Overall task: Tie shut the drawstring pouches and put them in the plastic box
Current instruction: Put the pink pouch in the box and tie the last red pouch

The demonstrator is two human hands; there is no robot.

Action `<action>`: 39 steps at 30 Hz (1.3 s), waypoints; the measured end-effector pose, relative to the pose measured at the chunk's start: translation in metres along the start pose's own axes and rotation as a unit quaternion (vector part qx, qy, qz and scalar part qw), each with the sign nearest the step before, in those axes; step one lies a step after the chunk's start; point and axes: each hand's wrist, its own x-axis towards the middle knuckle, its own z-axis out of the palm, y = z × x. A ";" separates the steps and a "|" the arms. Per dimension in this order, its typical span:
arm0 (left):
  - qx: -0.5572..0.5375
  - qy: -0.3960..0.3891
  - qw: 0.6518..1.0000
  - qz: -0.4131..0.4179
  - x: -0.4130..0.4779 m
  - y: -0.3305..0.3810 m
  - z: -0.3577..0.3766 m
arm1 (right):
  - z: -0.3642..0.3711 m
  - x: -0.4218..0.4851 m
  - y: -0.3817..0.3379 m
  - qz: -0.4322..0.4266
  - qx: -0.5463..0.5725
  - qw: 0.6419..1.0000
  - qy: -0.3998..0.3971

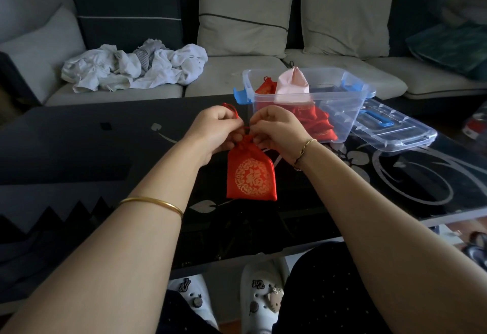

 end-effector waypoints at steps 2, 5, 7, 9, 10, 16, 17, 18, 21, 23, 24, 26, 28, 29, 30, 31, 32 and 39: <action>-0.012 0.019 1.000 -0.006 0.001 0.000 0.000 | 0.001 -0.002 0.001 -0.058 -0.085 0.995 0.013; -0.026 0.035 0.999 -0.015 0.001 0.001 0.002 | 0.004 -0.001 0.005 -0.127 -0.194 0.972 0.041; -0.029 0.042 0.998 -0.021 0.001 0.002 0.003 | 0.005 0.000 0.006 -0.154 -0.230 0.959 0.053; -0.037 0.045 0.998 -0.027 0.002 0.003 0.003 | 0.006 0.001 0.005 -0.184 -0.261 0.946 0.061; -0.043 0.047 0.998 -0.031 0.002 0.003 0.003 | 0.006 0.000 0.005 -0.199 -0.278 0.937 0.066; -0.075 0.070 0.993 -0.065 0.003 0.006 0.003 | 0.006 0.002 0.001 -0.259 -0.399 0.878 0.061; -0.082 0.076 0.992 -0.066 0.004 0.006 0.002 | 0.007 0.001 0.000 -0.257 -0.401 0.877 0.062; -0.085 0.083 0.991 -0.065 0.004 0.007 0.000 | 0.007 0.000 0.000 -0.249 -0.393 0.883 0.065; -0.069 0.105 0.991 -0.041 0.005 0.011 0.000 | 0.007 0.000 0.001 -0.185 -0.311 0.929 0.075; -0.021 0.131 0.991 -0.009 0.006 0.011 -0.002 | 0.005 0.001 0.003 -0.128 -0.247 0.957 0.089; 0.009 0.141 0.990 0.020 0.006 0.011 -0.002 | 0.003 0.002 0.004 -0.104 -0.222 0.965 0.095; 0.095 0.123 0.982 0.104 0.003 0.012 -0.001 | 0.000 0.003 0.006 -0.071 -0.189 0.973 0.108; 0.202 0.091 0.958 0.179 0.000 0.012 0.003 | -0.002 0.003 0.006 -0.050 -0.169 0.978 0.114; 0.247 0.087 0.943 0.204 0.000 0.010 0.006 | -0.003 0.003 0.005 -0.041 -0.156 0.980 0.113; 0.277 0.089 0.931 0.220 0.000 0.008 0.009 | -0.004 0.002 0.005 -0.031 -0.136 0.984 0.110; 0.295 0.093 0.923 0.228 0.001 0.006 0.011 | -0.004 0.002 0.004 -0.021 -0.116 0.987 0.107; 0.306 0.099 0.918 0.231 0.001 0.005 0.012 | -0.004 0.001 0.004 -0.011 -0.101 0.989 0.103; 0.333 0.102 0.911 0.223 0.003 0.002 0.012 | -0.006 0.001 0.005 0.013 -0.006 0.999 0.034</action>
